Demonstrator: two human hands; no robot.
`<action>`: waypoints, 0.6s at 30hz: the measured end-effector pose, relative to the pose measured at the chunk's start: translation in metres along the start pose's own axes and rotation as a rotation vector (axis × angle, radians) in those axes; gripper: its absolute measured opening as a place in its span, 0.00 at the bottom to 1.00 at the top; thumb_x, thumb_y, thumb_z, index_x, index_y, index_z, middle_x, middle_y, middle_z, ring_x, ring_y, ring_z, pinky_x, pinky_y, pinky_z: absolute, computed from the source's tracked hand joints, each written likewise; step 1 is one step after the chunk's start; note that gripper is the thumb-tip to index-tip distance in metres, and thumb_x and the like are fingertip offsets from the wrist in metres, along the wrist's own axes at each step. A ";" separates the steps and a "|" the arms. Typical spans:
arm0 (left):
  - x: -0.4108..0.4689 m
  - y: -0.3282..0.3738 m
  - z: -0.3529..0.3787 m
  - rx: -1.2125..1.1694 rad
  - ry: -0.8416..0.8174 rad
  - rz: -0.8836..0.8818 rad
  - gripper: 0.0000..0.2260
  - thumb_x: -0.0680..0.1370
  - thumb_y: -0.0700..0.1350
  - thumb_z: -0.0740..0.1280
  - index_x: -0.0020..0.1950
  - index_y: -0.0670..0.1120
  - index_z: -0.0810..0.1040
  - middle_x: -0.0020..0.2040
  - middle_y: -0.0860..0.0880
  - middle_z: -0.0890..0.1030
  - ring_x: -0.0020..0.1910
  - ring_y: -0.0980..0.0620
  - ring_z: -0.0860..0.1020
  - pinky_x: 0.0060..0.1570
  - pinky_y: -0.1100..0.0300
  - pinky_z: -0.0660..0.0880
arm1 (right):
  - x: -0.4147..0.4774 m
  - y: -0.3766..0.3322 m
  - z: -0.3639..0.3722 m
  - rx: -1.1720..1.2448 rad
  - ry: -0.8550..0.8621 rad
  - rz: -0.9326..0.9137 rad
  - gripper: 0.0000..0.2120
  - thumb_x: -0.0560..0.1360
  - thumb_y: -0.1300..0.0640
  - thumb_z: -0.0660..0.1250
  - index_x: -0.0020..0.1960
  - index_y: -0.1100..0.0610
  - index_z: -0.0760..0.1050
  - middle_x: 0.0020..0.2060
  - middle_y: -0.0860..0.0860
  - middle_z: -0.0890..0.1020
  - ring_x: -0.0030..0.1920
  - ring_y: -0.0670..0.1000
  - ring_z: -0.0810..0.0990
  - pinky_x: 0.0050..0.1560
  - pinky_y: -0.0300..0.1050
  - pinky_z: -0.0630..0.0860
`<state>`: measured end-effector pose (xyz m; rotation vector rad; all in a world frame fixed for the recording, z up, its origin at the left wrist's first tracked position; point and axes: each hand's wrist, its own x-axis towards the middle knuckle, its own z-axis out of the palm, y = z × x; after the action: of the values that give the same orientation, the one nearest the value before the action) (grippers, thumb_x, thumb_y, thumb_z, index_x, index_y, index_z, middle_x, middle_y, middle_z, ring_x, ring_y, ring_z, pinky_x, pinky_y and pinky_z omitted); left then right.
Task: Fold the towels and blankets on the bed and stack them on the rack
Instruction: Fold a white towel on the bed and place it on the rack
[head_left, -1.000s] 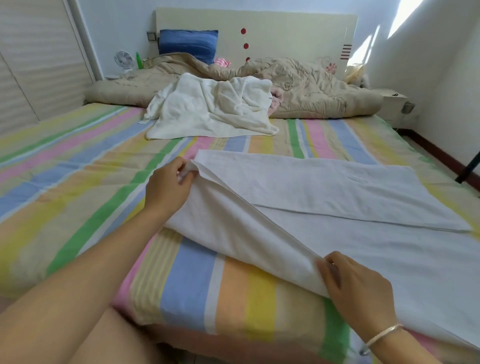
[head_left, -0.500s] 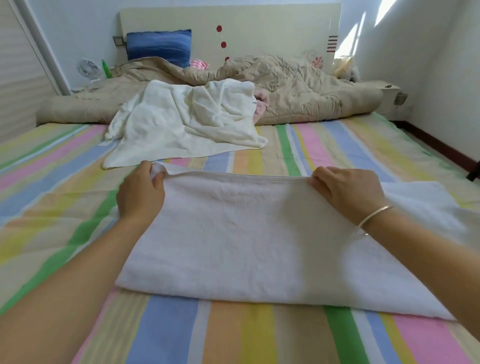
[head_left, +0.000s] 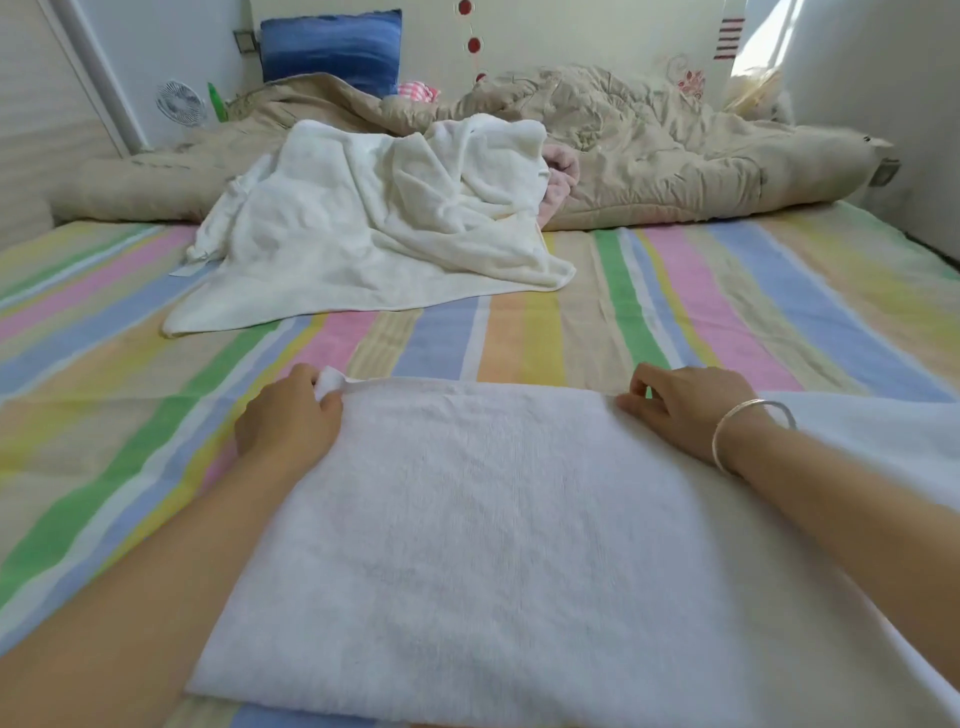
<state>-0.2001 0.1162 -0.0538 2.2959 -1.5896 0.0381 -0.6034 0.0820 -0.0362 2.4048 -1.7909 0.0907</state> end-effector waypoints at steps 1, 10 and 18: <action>0.000 0.001 0.001 0.006 0.011 -0.003 0.13 0.81 0.53 0.58 0.56 0.45 0.72 0.49 0.43 0.79 0.47 0.41 0.77 0.41 0.54 0.70 | 0.000 -0.001 0.003 0.024 -0.014 0.016 0.17 0.79 0.35 0.50 0.51 0.47 0.69 0.38 0.46 0.75 0.42 0.54 0.75 0.40 0.45 0.66; -0.016 0.049 -0.010 0.291 0.064 -0.047 0.18 0.76 0.38 0.63 0.66 0.41 0.67 0.64 0.41 0.70 0.60 0.40 0.71 0.53 0.50 0.67 | -0.011 -0.004 -0.012 0.076 -0.066 0.136 0.21 0.79 0.34 0.46 0.51 0.48 0.68 0.41 0.48 0.77 0.42 0.54 0.74 0.41 0.46 0.67; -0.112 0.216 0.001 -0.222 -0.016 0.636 0.15 0.75 0.40 0.64 0.61 0.48 0.77 0.61 0.50 0.78 0.61 0.47 0.73 0.62 0.57 0.61 | -0.051 0.066 -0.052 0.420 -0.304 0.381 0.29 0.81 0.39 0.44 0.51 0.55 0.78 0.44 0.52 0.79 0.49 0.56 0.78 0.53 0.47 0.71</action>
<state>-0.4394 0.1501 -0.0216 1.5590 -2.1435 -0.0018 -0.6795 0.1191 0.0131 2.3960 -2.5865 0.1629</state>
